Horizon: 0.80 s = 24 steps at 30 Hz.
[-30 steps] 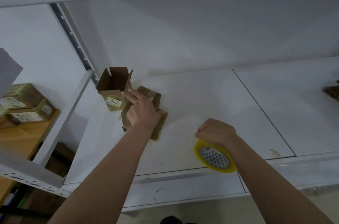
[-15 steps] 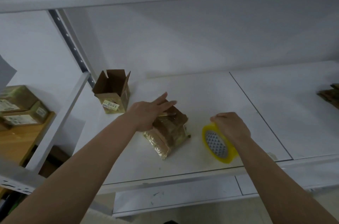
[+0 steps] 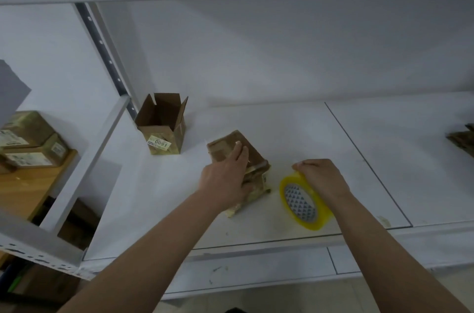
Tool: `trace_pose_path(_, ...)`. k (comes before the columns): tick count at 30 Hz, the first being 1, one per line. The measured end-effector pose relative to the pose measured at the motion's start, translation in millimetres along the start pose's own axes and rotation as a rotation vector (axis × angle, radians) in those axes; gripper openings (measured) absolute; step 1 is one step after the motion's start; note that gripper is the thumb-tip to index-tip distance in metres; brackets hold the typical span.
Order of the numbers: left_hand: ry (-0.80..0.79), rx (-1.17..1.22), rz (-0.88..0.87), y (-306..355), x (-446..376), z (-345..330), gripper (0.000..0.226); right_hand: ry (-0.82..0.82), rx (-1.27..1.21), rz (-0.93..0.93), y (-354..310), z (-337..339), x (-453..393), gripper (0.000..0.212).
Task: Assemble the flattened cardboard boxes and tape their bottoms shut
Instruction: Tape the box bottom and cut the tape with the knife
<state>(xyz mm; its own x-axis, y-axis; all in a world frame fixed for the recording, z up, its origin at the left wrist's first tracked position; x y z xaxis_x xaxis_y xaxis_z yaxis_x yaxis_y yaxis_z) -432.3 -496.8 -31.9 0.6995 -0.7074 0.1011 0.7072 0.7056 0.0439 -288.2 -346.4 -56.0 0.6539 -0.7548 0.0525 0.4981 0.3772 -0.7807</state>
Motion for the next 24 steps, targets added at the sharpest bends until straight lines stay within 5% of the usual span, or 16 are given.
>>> trace_pose_path(6, -0.13, 0.019, -0.17, -26, -4, 7, 0.086, -0.086, -0.107, 0.115, -18, 9, 1, 0.025)
trace_pose_path(13, 0.022, 1.005, -0.018, 0, 1, 49, 0.039, -0.145, -0.124, 0.275, -65, 32, 12, 0.022)
trace_pose_path(24, -0.061, 1.011, -0.183, 33, 0, 72, 0.032, -0.225, -0.404, 0.212, -86, 35, 29, 0.016)
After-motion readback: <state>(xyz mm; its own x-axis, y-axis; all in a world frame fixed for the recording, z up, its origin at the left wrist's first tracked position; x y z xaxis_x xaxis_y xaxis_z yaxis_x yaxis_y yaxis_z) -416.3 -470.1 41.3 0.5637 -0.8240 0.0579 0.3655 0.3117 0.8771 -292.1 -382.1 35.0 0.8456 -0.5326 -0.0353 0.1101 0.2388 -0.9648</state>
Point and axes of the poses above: each hand's wrist, its own x-axis away from the middle knuckle, its own z-axis out of the back of the hand, y = z × x, the point moved 5 cm from there along -x, towards the middle knuckle, and after that the axes turned 15 degrees about z, right-handed, at the moved point
